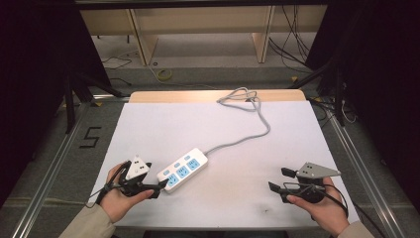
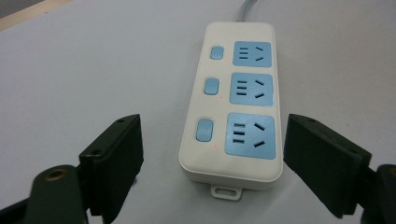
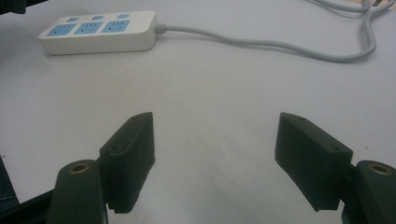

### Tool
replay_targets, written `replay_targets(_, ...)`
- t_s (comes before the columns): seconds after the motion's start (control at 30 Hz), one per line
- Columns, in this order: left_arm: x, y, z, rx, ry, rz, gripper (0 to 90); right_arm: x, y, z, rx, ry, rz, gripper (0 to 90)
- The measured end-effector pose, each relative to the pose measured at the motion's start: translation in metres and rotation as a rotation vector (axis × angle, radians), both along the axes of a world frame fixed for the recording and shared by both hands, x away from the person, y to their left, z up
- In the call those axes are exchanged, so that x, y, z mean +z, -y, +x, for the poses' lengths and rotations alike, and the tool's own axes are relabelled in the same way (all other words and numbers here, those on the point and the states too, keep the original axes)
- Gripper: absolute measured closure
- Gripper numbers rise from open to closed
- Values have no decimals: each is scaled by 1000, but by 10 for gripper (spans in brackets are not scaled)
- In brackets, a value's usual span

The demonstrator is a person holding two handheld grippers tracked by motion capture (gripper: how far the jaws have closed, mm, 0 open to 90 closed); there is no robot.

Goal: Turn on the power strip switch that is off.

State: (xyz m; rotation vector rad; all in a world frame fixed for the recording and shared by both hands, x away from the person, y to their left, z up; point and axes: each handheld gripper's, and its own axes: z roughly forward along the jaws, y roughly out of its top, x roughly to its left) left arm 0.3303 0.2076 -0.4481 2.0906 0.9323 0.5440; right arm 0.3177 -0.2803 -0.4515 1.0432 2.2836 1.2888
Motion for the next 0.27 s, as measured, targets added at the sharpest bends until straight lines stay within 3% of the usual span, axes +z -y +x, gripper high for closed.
replay_targets(0.27,-1,3,0,-12,0,17,193,0,0,1,4,2,0,289)
